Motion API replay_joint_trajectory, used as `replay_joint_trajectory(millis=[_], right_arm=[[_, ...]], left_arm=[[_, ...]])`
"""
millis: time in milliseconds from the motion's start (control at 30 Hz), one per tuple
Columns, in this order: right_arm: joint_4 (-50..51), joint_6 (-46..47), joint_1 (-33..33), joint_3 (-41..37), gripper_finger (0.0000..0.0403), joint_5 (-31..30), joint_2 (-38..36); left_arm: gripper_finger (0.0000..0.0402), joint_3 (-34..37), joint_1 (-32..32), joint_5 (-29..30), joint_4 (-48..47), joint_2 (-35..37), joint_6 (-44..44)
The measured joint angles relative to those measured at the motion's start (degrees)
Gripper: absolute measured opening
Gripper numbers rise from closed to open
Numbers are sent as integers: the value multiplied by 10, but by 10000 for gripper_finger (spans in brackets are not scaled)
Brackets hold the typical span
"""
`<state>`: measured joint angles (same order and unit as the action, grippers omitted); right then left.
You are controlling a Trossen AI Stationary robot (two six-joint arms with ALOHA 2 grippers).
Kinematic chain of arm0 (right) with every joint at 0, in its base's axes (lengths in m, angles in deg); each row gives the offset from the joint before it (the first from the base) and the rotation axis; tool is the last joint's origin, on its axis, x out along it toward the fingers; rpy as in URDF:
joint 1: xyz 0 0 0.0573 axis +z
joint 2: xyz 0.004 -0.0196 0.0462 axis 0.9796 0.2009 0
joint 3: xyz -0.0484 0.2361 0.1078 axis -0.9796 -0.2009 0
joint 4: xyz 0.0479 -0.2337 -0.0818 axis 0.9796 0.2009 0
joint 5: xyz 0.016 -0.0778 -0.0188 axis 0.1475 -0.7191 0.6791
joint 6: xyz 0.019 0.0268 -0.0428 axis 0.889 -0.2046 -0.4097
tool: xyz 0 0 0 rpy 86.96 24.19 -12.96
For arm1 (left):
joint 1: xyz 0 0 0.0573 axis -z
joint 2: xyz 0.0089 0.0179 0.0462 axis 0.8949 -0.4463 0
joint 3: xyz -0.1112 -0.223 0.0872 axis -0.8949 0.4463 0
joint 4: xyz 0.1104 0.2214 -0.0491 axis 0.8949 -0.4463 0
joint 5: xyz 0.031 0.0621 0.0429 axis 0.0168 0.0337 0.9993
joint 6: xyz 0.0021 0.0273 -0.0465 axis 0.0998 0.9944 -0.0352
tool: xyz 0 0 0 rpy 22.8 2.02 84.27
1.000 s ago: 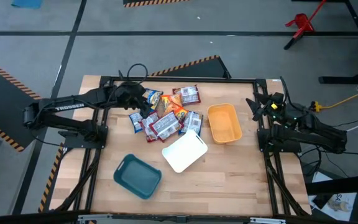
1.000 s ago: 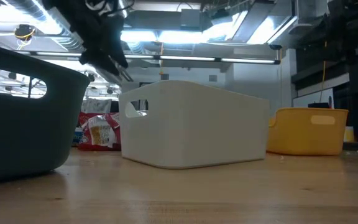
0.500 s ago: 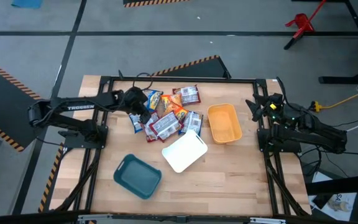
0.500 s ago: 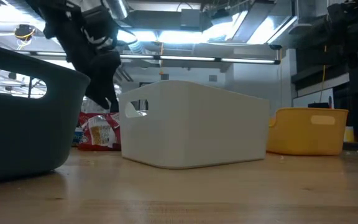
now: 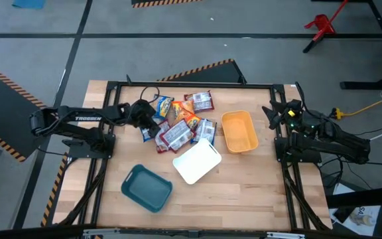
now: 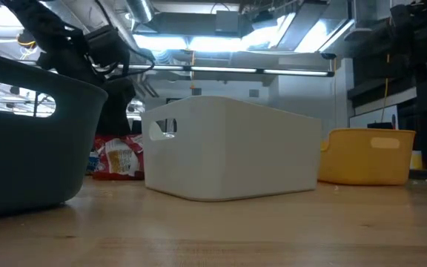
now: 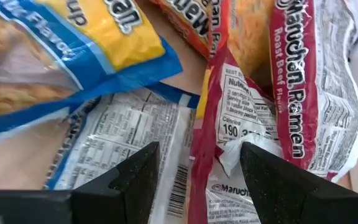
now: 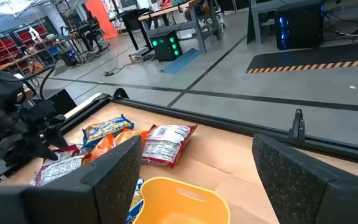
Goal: Sort Maruchan noodles
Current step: Put the bottom left red noodle pack into the yellow bin
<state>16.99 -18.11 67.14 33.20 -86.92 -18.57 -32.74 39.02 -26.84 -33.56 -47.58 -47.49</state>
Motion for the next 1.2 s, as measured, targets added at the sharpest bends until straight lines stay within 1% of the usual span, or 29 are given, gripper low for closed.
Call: replay_joint_trajectory(millis=[133, 233, 333, 500, 567, 633, 900, 1200], right_arm=[[0, 0, 0, 0, 294, 0, 0], [0, 0, 0, 0, 294, 0, 0], [0, 0, 0, 0, 294, 0, 0], [3, 0, 0, 0, 294, 0, 0], [4, 0, 0, 0, 294, 0, 0], [4, 0, 0, 0, 294, 0, 0], [4, 0, 0, 0, 294, 0, 0], [4, 0, 0, 0, 294, 0, 0]], left_arm=[[208, 5, 0, -21, 3, 0, 4], [183, 5, 9, -25, 13, -15, 9], [142, 5, 21, -27, 34, -38, 21], [61, 4, 36, -41, 82, -90, 9], [28, 2, 37, -42, 78, -101, -7], [9, -1, 37, -43, 75, -102, -14], [2, -22, 36, -28, 71, -74, -45], [1, -66, 36, 27, 50, -33, -85]])
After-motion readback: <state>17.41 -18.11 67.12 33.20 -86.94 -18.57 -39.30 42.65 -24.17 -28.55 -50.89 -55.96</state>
